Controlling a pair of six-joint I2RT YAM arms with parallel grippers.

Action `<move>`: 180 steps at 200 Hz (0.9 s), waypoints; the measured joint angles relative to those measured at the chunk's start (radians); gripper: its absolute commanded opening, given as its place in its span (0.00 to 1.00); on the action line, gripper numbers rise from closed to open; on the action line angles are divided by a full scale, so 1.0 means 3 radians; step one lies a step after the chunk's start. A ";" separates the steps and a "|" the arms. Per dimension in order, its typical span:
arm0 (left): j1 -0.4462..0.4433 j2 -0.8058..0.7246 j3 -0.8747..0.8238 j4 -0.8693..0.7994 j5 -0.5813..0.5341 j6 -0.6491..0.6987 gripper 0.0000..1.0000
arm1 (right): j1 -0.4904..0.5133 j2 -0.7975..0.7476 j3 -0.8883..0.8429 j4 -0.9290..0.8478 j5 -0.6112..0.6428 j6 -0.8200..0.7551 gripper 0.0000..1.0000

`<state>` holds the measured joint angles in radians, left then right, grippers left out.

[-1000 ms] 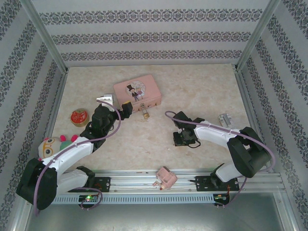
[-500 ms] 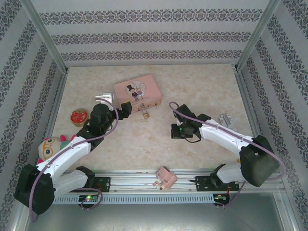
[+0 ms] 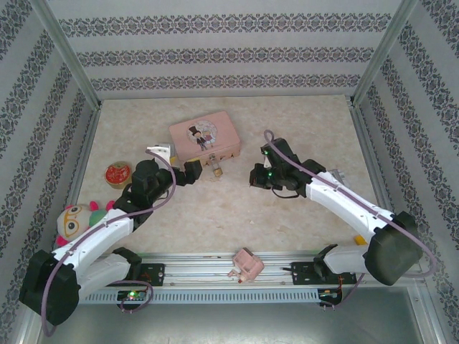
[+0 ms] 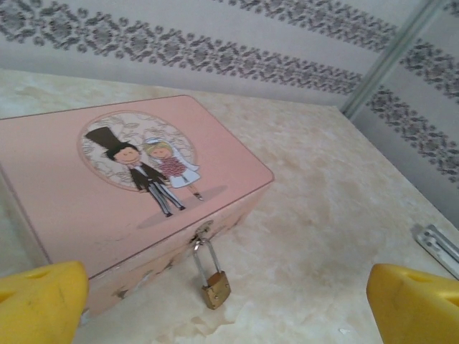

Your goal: Unlock the padlock with the key

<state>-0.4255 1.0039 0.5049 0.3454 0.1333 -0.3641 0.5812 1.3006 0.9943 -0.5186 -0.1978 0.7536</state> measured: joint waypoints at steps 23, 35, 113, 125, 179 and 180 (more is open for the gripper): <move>0.0000 0.0038 -0.0189 0.0389 0.0225 0.0112 0.99 | -0.0038 -0.0083 0.0019 0.0113 -0.0027 0.0178 0.00; 0.0000 0.0089 -0.0251 0.0562 0.0364 0.0187 0.97 | -0.0055 -0.0125 0.0019 0.0219 -0.0061 0.0272 0.00; -0.0295 0.0651 -0.0267 0.1438 0.1085 0.0688 0.88 | -0.0055 -0.0062 0.0116 0.1111 -0.0421 0.0735 0.00; -0.0341 0.0755 -0.0261 0.1523 0.1128 0.0763 0.85 | -0.0055 -0.0024 0.0130 0.1245 -0.0487 0.0793 0.00; -0.0394 0.1116 -0.0128 0.1825 0.1214 0.0954 0.76 | -0.0027 0.0109 0.0193 0.1564 -0.0670 0.0926 0.00; -0.0394 0.1122 -0.0125 0.1834 0.1213 0.0954 0.76 | -0.0024 0.0111 0.0193 0.1567 -0.0674 0.0927 0.00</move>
<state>-0.5438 1.3403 0.4675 0.8955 0.4973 -0.0780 0.5739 1.3338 1.0523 -0.0486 -0.4000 1.0317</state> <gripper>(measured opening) 0.771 0.052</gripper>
